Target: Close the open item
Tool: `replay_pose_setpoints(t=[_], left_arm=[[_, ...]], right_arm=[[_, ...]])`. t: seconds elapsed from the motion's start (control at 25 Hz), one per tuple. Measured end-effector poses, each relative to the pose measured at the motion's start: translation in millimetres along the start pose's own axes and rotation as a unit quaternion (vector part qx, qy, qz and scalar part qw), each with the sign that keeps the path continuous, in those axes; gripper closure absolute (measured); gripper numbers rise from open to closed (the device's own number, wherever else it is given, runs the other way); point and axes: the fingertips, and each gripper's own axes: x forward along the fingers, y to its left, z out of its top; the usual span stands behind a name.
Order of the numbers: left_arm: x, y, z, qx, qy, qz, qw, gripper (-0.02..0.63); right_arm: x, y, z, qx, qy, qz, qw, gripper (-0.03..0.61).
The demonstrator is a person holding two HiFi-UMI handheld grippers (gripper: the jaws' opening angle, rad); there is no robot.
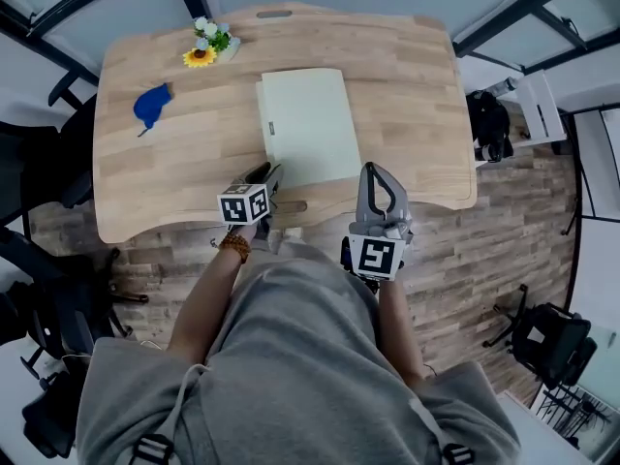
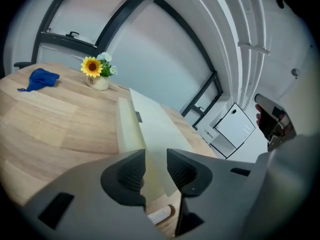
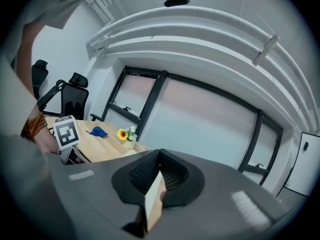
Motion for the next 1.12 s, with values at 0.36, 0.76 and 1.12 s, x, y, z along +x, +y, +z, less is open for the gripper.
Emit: replay_pose_setpoints(t=[0.36,0.76,1.12], left_arm=[[17.5,-1.7,-8.3,-0.036,0.04,-0.032,0.998,0.476],[9.7,-39.8,29.8,-0.001,0.012,-0.065,0.9978,0.48],[15.0,-87.0,67.1,0.024,0.016,-0.094,0.9952,0.558]], right_arm=[[13.8,-9.7,-4.5,0.008,0.012,-0.012,1.0,0.567],[20.6,-6.4,-18.6,0.003,0.003,0.014,1.0,0.566],[20.2,9.2,-37.3,-0.019,0.003,0.083,0.996,0.566]])
